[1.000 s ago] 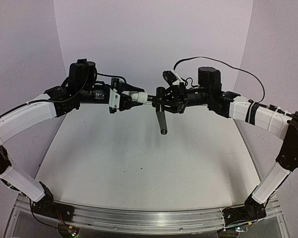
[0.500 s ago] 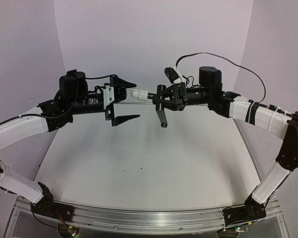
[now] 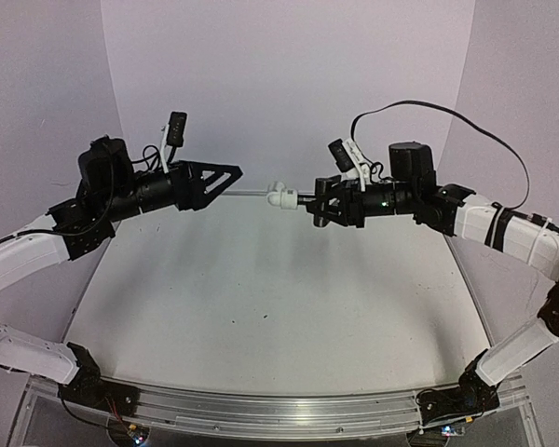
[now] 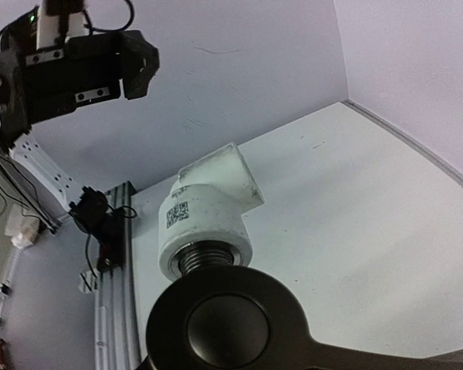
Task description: Install the water faucets
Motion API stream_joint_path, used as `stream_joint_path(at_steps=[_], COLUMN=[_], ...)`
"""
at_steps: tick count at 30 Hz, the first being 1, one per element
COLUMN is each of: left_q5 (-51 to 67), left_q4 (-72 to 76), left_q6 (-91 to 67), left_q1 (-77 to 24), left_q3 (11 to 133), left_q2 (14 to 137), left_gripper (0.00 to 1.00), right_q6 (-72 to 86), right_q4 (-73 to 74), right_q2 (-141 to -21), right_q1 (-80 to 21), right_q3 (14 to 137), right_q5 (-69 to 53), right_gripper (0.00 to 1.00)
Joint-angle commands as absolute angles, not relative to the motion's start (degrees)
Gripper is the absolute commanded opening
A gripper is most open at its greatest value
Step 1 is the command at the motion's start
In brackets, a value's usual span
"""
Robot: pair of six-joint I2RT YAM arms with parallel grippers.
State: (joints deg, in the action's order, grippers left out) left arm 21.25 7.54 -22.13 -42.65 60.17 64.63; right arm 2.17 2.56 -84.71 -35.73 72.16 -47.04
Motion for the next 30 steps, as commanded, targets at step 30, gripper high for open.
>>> stream_joint_path(at_steps=[30], left_q5=[55.62], left_q4=[32.41], left_q6=[-54.11], left_q1=[-43.85], left_q3=[70.12], left_q2=[97.14], left_gripper=[0.61], right_q6=[-14.31], right_q4=[-4.22], right_q2=[-74.71], right_q1=[-39.02], right_q3=[63.06], right_q5=[-40.02], right_gripper=[0.00])
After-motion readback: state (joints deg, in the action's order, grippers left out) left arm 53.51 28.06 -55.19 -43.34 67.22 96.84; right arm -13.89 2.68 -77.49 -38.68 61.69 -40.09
